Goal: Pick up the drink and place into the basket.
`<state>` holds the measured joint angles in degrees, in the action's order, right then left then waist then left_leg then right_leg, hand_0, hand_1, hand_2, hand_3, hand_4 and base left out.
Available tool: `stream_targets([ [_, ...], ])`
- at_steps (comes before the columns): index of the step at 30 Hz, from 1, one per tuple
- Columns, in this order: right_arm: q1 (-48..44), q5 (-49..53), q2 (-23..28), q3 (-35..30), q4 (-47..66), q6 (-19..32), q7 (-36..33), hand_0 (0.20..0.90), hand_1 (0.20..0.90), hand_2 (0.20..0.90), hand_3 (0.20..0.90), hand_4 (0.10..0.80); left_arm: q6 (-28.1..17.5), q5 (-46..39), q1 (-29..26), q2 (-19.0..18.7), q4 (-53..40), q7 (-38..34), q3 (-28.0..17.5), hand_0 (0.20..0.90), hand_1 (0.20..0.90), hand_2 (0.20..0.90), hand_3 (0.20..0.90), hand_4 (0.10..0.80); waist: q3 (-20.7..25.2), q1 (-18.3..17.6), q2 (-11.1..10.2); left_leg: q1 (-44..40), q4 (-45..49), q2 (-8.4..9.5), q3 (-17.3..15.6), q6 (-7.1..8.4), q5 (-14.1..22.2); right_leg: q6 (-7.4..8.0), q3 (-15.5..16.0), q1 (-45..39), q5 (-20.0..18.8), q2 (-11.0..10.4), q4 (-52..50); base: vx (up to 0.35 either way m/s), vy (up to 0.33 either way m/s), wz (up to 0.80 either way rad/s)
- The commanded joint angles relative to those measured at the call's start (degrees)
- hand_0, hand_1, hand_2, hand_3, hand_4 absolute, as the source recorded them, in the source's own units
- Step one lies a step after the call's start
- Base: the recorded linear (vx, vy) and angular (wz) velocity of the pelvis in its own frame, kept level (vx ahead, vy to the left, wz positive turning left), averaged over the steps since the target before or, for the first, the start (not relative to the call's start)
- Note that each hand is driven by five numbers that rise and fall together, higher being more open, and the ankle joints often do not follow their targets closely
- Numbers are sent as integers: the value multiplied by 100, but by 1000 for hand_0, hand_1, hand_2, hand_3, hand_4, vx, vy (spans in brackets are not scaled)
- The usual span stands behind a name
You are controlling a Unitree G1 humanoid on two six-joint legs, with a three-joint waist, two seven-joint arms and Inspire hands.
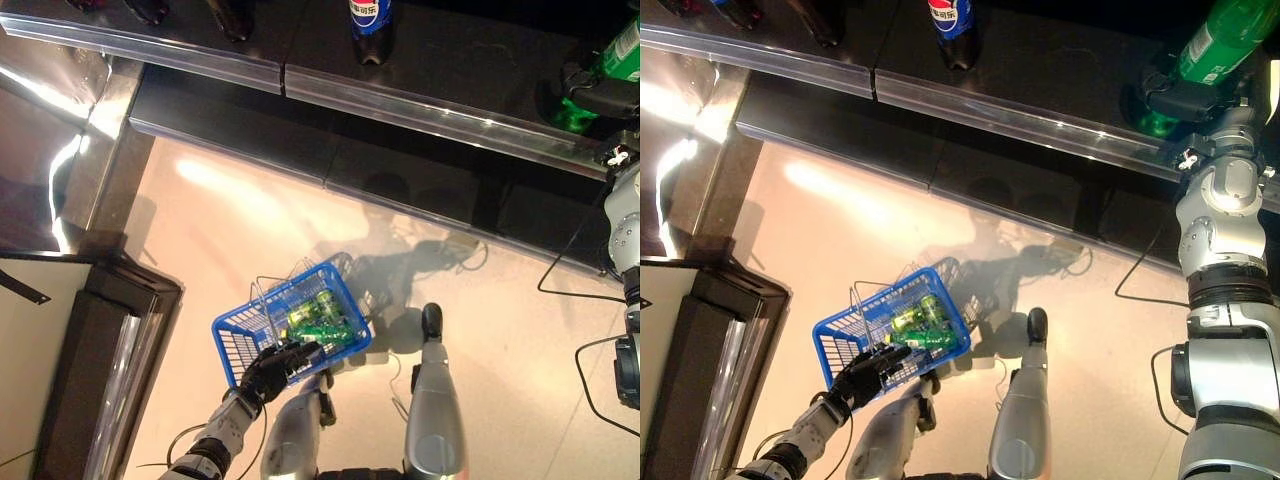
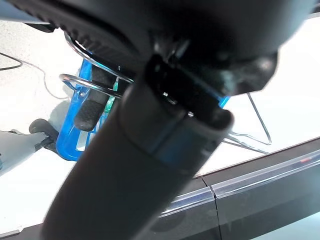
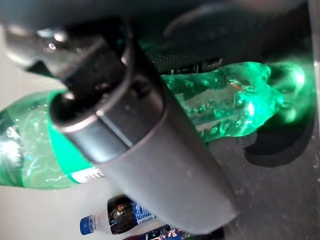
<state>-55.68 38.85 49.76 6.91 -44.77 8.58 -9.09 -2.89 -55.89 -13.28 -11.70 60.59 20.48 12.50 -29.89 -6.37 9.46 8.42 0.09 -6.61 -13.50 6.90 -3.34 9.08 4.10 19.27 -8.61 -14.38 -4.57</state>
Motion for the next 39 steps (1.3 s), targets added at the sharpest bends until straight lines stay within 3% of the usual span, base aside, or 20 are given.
stream_targets([
  [1, -1037, -21, 757, 468, 65, 360, -53, 900, 900, 900, 900, 800, -353, -150, 284, -713, -488, 345, 80, 300, 300, 300, 200, 100, 475, 143, 190, 482, 986, -380, 295, 121, 201, -365, 215, 75, 1068, -96, -993, 0, 0, 0],
  [2, -1079, -102, 762, 493, 31, 351, -167, 691, 691, 691, 656, 556, -323, -153, 268, -740, -497, 344, 73, 300, 300, 300, 200, 100, 475, 152, 189, 490, 987, -372, 304, 119, 201, -362, 213, 87, 1064, -98, -998, 0, 0, 0],
  [3, -1112, -74, 761, 519, -14, 329, -242, 300, 300, 300, 200, 100, -317, -169, 259, -756, -489, 353, 82, 300, 300, 300, 200, 100, 478, 159, 193, 490, 978, -373, 303, 118, 197, -360, 222, 84, 1058, -102, -989, 0, 0, 0],
  [28, -1065, -120, 532, 546, 231, 549, -236, 300, 300, 300, 200, 100, -311, -160, 186, -802, -488, 353, 88, 300, 300, 300, 200, 100, 464, 205, 114, 497, 890, -381, 309, 94, 172, -335, 266, 35, 1005, -72, -874, 0, 0, 0],
  [39, -341, -279, 368, 321, 1099, 608, -32, 300, 300, 300, 200, 100, -349, 46, 331, -860, -524, 388, -110, 300, 300, 300, 200, 100, 804, 249, -136, -110, 130, -346, 184, 99, -9, -217, 436, -643, 811, 11, -211, 14, 7, 5],
])
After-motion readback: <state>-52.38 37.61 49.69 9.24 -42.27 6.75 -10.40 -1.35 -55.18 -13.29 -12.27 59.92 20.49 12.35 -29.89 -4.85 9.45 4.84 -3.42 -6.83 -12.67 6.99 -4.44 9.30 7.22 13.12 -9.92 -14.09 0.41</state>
